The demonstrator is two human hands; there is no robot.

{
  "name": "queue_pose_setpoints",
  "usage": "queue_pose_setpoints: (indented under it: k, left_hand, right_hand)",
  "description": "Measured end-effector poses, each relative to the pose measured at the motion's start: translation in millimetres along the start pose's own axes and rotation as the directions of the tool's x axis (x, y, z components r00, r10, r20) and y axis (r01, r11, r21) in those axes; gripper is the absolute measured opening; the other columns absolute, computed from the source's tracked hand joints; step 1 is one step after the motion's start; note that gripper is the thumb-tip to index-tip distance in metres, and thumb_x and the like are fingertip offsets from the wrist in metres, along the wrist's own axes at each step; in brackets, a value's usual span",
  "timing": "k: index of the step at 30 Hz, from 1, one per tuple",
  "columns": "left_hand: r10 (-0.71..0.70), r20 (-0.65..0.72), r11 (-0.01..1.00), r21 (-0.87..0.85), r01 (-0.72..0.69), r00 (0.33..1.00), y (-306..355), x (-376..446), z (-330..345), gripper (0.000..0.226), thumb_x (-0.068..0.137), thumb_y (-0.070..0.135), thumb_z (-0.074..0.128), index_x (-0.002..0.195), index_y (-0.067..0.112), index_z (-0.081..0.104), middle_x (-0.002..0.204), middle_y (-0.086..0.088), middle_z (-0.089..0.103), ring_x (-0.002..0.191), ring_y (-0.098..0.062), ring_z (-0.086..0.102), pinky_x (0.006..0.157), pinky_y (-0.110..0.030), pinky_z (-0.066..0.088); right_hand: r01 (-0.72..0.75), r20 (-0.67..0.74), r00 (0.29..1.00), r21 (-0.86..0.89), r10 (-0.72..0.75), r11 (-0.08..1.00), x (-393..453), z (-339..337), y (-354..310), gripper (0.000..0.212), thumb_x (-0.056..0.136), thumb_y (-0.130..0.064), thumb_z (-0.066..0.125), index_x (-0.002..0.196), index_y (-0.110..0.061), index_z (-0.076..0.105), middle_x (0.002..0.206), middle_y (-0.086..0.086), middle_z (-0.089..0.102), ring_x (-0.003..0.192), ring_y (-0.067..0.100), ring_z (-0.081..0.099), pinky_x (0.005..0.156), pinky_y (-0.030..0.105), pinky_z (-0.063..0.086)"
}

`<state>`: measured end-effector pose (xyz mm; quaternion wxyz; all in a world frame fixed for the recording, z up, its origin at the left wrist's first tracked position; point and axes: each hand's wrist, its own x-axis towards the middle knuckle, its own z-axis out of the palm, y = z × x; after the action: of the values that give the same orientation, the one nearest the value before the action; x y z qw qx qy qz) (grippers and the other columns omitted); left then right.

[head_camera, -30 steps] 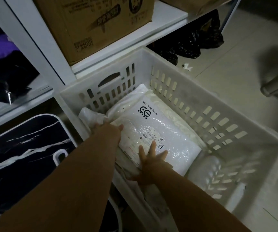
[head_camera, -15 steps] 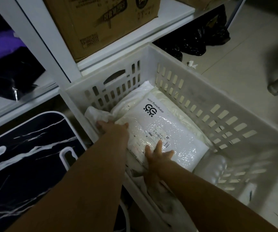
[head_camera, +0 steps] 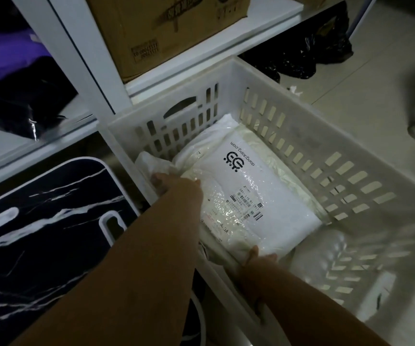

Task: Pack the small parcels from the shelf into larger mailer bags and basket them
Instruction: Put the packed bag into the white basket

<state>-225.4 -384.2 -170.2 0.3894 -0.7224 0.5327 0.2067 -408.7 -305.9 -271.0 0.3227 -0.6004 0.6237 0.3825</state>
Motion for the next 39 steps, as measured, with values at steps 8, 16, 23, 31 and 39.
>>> queue_pose_setpoints:
  k: [8, 16, 23, 31, 39]
  left_hand:
    - [0.115, -0.190, 0.953, 0.298, -0.055, 0.975, -0.3, -27.5, -13.3, 0.068, 0.096, 0.041, 0.050, 0.152, 0.015, 0.022, 0.150, -0.017, 0.035, 0.137, -0.040, 0.032, 0.110, -0.066, 0.017]
    - [0.211, -0.501, 0.977, 0.098, -0.188, 0.839, -20.1, -81.5, -8.0, 0.028, 0.096, 0.037, 0.047, 0.117, 0.022, 0.058, 0.117, -0.002, 0.061, 0.116, -0.024, 0.053, 0.111, -0.056, 0.020]
    - [0.225, -0.642, 0.974, 0.129, -0.186, 0.733, -65.0, -161.8, -1.6, 0.028, 0.097, 0.031, 0.046, 0.121, 0.020, 0.054, 0.117, -0.004, 0.060, 0.111, -0.026, 0.054, 0.105, -0.049, 0.028]
    - [0.096, -0.681, 0.984, -0.043, -0.171, 0.726, -156.3, -258.9, 40.5, 0.026, 0.098, 0.025, 0.043, 0.121, 0.018, 0.053, 0.121, -0.008, 0.058, 0.109, -0.028, 0.055, 0.094, -0.044, 0.038]
    - [-0.188, -0.590, 0.949, -0.315, -0.010, 0.785, -267.5, -317.3, 144.8, 0.024, 0.098, 0.024, 0.043, 0.119, 0.017, 0.054, 0.121, -0.010, 0.059, 0.108, -0.030, 0.057, 0.084, -0.040, 0.047]
  right_hand:
    - [0.050, 0.008, 0.999, -0.132, -0.049, 0.990, -23.3, -17.8, 1.6, 0.089, 0.095, -0.033, 0.055, 0.153, -0.006, -0.007, 0.145, 0.021, 0.037, 0.131, 0.035, 0.042, 0.107, 0.039, 0.039]
    - [0.317, -0.133, 0.925, -0.250, -0.357, 0.915, -105.1, -99.3, -13.2, 0.041, 0.100, -0.015, 0.044, 0.138, 0.002, 0.047, 0.139, 0.017, 0.051, 0.127, 0.030, 0.050, 0.101, 0.034, 0.041]
    - [0.321, -0.422, 0.812, -0.251, -0.402, 0.913, -173.8, -118.4, -27.4, 0.033, 0.093, -0.025, 0.052, 0.123, -0.014, 0.059, 0.123, 0.007, 0.060, 0.112, 0.027, 0.058, 0.097, 0.041, 0.048]
    - [0.346, -0.573, 0.653, -0.358, -0.496, 0.867, -279.2, -112.2, -70.8, 0.026, 0.092, -0.020, 0.049, 0.115, -0.015, 0.059, 0.121, 0.006, 0.060, 0.109, 0.025, 0.058, 0.082, 0.033, 0.046]
    - [0.453, -0.519, 0.468, -0.554, -0.716, 0.698, -367.7, -61.5, -166.3, 0.033, 0.094, -0.023, 0.049, 0.123, -0.012, 0.059, 0.131, 0.012, 0.058, 0.117, 0.030, 0.057, 0.091, 0.035, 0.046]
